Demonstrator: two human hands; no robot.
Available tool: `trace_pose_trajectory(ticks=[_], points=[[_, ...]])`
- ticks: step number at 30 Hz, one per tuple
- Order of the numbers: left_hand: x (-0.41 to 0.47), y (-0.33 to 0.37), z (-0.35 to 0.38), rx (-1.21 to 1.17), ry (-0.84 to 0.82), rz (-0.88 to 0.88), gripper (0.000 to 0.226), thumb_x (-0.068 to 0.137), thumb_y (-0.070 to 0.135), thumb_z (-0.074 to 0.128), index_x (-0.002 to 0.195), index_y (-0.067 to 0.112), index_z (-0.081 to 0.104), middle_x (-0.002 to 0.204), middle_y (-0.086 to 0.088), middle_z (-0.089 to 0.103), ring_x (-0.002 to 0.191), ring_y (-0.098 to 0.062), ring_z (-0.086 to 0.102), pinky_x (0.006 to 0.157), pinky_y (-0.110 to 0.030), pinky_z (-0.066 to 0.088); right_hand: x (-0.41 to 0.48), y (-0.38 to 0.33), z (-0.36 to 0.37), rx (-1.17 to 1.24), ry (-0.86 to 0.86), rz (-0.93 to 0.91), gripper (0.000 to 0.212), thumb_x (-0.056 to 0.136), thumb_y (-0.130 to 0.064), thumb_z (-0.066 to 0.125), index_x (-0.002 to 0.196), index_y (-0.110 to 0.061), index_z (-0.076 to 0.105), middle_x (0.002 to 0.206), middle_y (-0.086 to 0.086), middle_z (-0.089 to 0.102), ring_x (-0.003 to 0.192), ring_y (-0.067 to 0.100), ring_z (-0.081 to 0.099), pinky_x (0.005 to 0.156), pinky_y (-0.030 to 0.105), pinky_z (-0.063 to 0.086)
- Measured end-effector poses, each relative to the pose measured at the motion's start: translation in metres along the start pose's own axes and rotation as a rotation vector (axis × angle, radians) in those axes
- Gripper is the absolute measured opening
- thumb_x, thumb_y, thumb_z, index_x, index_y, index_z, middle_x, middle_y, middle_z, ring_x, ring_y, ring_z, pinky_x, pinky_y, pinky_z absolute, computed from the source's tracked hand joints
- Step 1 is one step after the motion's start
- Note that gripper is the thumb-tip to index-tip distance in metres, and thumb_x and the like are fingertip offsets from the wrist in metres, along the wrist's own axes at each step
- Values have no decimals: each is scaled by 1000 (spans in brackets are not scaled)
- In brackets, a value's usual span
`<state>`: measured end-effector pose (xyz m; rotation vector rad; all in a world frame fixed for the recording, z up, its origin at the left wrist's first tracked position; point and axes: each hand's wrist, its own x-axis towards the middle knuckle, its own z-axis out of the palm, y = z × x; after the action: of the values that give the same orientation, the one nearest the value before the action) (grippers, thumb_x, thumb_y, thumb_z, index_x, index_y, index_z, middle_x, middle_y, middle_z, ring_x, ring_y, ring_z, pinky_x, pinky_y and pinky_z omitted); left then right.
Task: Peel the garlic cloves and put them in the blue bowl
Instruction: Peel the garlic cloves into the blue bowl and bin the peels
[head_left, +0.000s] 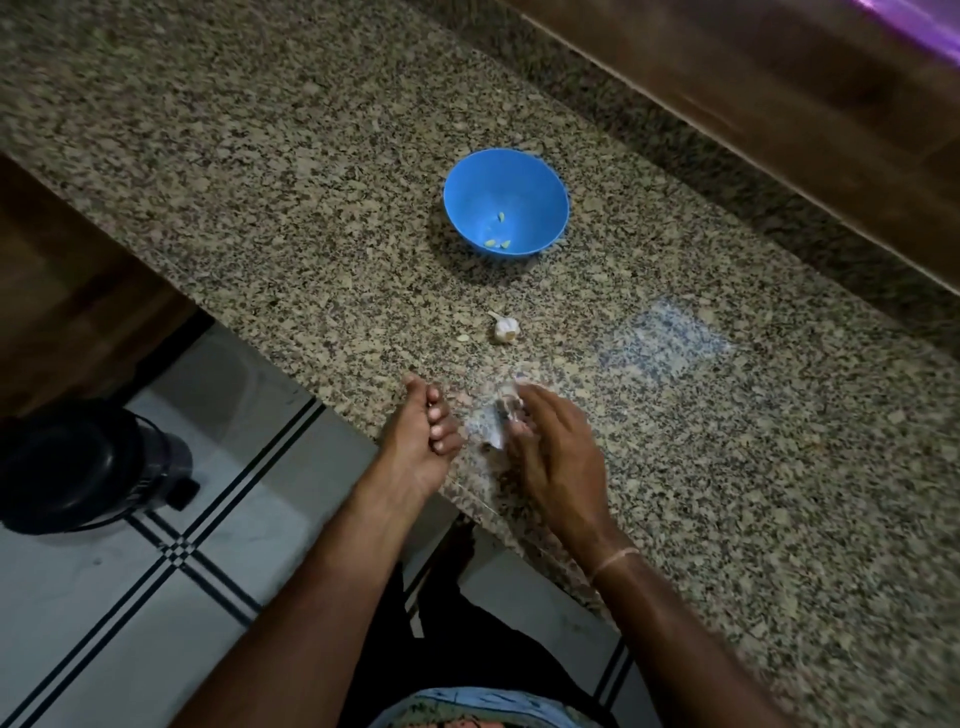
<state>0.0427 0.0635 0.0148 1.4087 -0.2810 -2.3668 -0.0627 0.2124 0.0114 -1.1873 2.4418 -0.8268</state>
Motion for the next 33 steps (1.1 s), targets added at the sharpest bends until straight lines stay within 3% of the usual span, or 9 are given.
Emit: trace_pose_trajectory(ticks=[2, 4, 13, 18, 22, 27, 29, 31, 33], points=[[1, 8, -13, -5, 2, 25, 46, 104, 56, 43, 76, 21, 54, 53, 9, 38, 36, -4, 29, 29, -19, 25, -18, 20, 6, -264, -148, 62, 70, 110, -59, 22, 168, -23, 6, 176, -1, -1, 162, 17, -5, 131, 51, 12], [2, 14, -23, -10, -9, 43, 47, 106, 55, 42, 75, 22, 53, 51, 10, 36, 35, -4, 27, 28, -20, 24, -28, 25, 15, -403, -223, 40, 75, 109, -60, 12, 166, -19, -14, 173, 0, -24, 158, 23, -26, 129, 58, -6], [-12, 14, -31, 45, 1, 98, 50, 104, 59, 41, 71, 22, 49, 46, 9, 32, 32, -4, 24, 28, -19, 22, 19, -18, 53, -352, -242, -46, 70, 111, -56, 11, 164, -22, -19, 172, -2, -26, 157, 23, -28, 126, 61, -10], [-16, 16, -34, 38, 11, 90, 48, 106, 54, 42, 71, 21, 49, 47, 9, 32, 32, -4, 25, 28, -18, 20, 16, -5, 41, -331, -194, 79, 72, 110, -58, 9, 163, -21, -21, 170, 1, -31, 156, 20, -31, 128, 56, -11], [-14, 13, -35, 63, 18, 87, 50, 106, 56, 41, 71, 21, 48, 47, 9, 32, 32, -4, 24, 29, -18, 19, 25, -4, 46, -416, -247, 24, 73, 109, -61, 7, 164, -21, -20, 171, -2, -28, 155, 24, -33, 124, 63, -17], [-17, 10, -33, 79, 25, 81, 50, 106, 57, 40, 72, 21, 46, 48, 9, 31, 33, -4, 24, 30, -19, 19, 28, -22, 60, -347, -235, -87, 72, 112, -57, 17, 166, -21, -14, 173, -1, -21, 159, 25, -24, 126, 62, -11], [-18, 12, -34, 79, 28, 82, 49, 106, 56, 41, 72, 21, 46, 48, 8, 31, 34, -4, 23, 30, -18, 20, 27, -25, 56, -218, -169, -33, 76, 111, -55, 33, 167, -19, -4, 176, 2, -8, 161, 23, -14, 130, 54, -5], [-17, 14, -35, 70, 33, 89, 48, 107, 55, 41, 73, 20, 45, 48, 8, 31, 33, -4, 23, 30, -18, 20, 28, -27, 50, -58, -91, 8, 80, 105, -47, 56, 166, -16, 15, 172, 5, 17, 159, 22, 11, 130, 40, 15], [-16, 14, -37, 57, 36, 84, 48, 107, 54, 40, 73, 21, 45, 48, 8, 30, 33, -4, 23, 30, -18, 20, 32, -29, 48, 0, -34, -37, 75, 98, -33, 70, 161, -14, 34, 157, 1, 39, 142, 16, 33, 118, 24, 31]])
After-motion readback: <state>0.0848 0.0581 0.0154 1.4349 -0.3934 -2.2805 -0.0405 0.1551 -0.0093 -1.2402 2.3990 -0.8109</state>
